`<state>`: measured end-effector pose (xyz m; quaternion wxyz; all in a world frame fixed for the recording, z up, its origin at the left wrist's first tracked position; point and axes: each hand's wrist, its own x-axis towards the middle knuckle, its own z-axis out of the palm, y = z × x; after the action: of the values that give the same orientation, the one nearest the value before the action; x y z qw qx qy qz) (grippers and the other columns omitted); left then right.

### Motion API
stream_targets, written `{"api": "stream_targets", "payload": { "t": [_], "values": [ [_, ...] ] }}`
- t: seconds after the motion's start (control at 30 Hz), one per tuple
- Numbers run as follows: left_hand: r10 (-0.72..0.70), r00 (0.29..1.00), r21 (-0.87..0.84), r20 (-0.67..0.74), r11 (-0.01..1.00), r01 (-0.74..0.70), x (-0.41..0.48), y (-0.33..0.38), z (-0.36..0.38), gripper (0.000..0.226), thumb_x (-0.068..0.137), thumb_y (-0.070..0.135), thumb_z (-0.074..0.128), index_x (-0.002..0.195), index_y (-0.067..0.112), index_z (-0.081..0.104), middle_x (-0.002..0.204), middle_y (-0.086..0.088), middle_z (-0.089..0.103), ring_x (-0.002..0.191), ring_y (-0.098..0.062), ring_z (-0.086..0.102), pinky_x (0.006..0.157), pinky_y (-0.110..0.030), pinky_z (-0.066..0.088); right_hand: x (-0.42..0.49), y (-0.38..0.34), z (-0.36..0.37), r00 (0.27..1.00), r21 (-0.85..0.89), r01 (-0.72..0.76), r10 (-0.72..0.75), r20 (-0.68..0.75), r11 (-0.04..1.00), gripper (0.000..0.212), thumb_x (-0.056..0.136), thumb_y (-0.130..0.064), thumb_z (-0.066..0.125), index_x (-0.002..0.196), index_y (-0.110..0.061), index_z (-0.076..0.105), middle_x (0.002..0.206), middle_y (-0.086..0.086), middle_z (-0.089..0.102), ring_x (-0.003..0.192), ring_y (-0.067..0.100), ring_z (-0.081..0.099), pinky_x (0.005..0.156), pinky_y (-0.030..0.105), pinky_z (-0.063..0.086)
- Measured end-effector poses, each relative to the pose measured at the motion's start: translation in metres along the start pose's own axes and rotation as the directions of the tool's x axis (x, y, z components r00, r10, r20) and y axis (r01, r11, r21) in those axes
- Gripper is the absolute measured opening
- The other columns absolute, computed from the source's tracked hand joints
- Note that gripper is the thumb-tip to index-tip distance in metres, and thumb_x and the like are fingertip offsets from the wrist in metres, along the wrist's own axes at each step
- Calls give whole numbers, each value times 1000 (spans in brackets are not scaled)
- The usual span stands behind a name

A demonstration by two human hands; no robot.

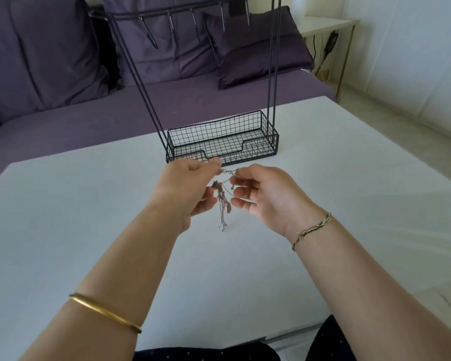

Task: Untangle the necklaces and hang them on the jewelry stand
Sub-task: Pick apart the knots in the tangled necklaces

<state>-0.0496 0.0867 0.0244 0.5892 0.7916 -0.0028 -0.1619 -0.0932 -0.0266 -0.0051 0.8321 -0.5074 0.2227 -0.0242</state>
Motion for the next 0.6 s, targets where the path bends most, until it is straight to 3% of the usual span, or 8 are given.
{"api": "stream_targets", "payload": {
  "t": [0.17,0.33,0.5,0.6],
  "values": [
    [9,999,68,31,998,-11,-1,-1,-3,16,83,22,72,77,8,66,63,-1,47,43,-7,38,40,-14,41,0,1,-1,1000,-56,10,-10,7,998,19,89,-6,50,71,-9,56,73,4,57,55,14,48,77,35,50],
    [39,999,42,23,998,-40,-1,-2,-1,21,92,27,61,77,12,62,74,-6,45,50,-11,36,41,-15,41,-1,0,0,999,-99,-1,5,42,995,18,89,-5,47,73,-9,56,77,6,64,59,14,50,76,33,49],
    [55,998,11,2,998,-55,1,-3,-1,23,96,26,53,78,14,55,74,-1,45,51,-10,36,42,-18,40,-1,0,1,998,-90,-4,9,57,996,20,89,-3,44,72,-10,52,63,5,62,55,15,47,72,32,48],
    [60,998,-16,15,998,-60,0,-2,-1,22,98,26,50,81,13,54,77,2,56,48,-7,38,40,-16,40,0,1,1,999,-80,-3,7,52,997,20,89,-2,45,71,-9,51,58,4,59,53,15,45,66,30,46]
  ]
}}
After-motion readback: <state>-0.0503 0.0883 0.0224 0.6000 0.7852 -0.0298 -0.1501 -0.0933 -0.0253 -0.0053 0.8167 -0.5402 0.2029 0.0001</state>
